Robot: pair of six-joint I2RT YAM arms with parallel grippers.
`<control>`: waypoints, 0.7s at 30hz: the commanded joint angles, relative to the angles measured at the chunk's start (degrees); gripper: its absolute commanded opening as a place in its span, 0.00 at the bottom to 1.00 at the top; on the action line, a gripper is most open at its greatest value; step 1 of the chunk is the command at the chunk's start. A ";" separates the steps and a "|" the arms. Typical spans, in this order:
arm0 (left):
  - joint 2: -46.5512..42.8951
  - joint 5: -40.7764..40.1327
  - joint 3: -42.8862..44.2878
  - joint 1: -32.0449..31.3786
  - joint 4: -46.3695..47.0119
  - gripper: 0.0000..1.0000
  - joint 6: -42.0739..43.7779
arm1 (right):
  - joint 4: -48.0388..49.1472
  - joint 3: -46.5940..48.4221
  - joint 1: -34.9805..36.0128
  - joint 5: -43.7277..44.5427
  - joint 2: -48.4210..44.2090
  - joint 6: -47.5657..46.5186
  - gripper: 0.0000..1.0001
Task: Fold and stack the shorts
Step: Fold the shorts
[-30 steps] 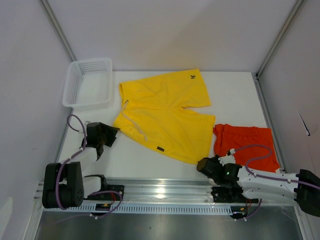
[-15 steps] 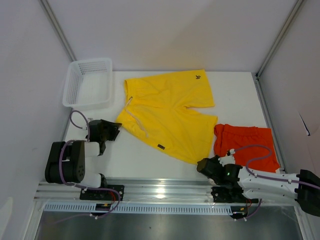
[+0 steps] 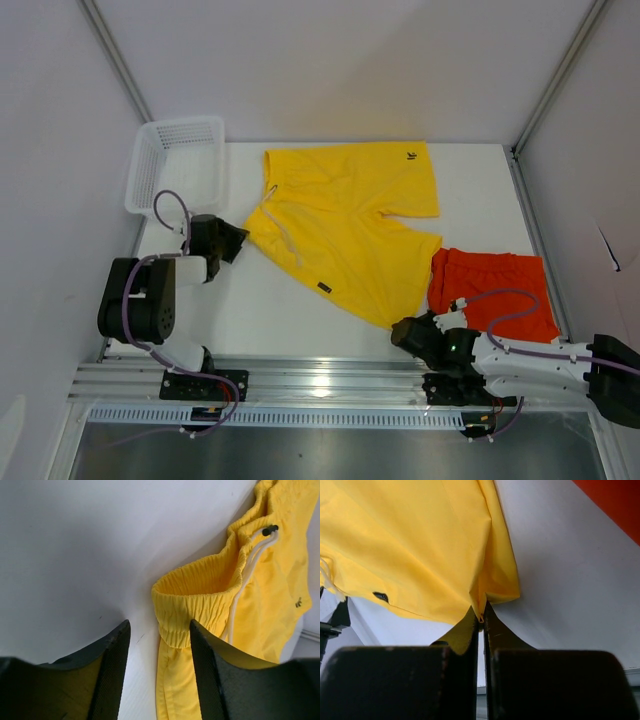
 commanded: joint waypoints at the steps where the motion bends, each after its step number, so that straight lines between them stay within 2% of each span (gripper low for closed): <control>1: 2.20 -6.40 6.11 -2.67 -10.75 0.53 4.19 | 0.95 0.94 0.79 1.24 0.98 15.05 0.00; 5: 3.25 -7.38 7.27 -2.85 -11.48 0.42 2.35 | 1.13 0.85 0.96 1.41 1.16 14.88 0.00; 7: 3.69 -7.30 7.97 -2.85 -12.00 0.27 0.51 | 1.21 0.85 1.05 1.41 1.24 14.96 0.00; 12: 5.54 -3.61 10.08 -2.67 -10.87 0.17 -1.26 | 1.21 1.12 1.40 1.24 1.51 14.79 0.00; 16: 5.72 -0.81 10.09 -1.88 -9.99 0.04 -0.03 | -0.10 1.21 1.93 1.41 0.46 14.79 0.00; 21: 3.35 0.35 6.76 -0.74 -8.41 0.03 2.17 | -0.98 0.68 2.98 1.24 -1.13 14.87 0.00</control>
